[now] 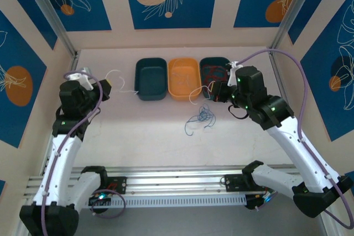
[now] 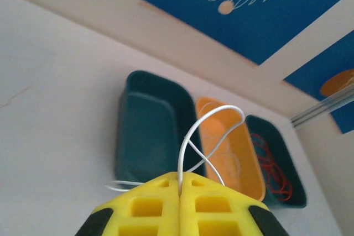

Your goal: Untangle the cables

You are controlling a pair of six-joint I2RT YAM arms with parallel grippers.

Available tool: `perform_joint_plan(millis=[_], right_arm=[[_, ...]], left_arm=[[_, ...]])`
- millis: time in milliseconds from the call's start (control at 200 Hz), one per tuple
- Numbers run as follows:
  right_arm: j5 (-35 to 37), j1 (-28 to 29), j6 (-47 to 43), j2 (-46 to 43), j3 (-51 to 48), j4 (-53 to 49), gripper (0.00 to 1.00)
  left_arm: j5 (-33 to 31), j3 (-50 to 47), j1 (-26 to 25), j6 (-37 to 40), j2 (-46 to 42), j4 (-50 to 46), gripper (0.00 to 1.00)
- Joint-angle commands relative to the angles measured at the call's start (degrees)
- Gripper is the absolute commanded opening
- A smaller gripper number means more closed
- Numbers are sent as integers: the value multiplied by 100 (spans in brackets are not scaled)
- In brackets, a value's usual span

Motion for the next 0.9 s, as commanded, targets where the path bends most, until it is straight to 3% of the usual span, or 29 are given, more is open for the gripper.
perform_joint_plan(millis=[0, 375, 895], right_arm=[[19, 61, 210, -66, -166, 136, 0], [92, 160, 336, -32, -315, 169, 0], [35, 169, 550, 14, -561, 155, 0]], left_arm=[[207, 302, -371, -314, 327, 1010, 0], [-431, 1668, -2029, 300, 2515, 1816, 0], [-19, 4238, -2507, 254, 5366, 1745, 0]])
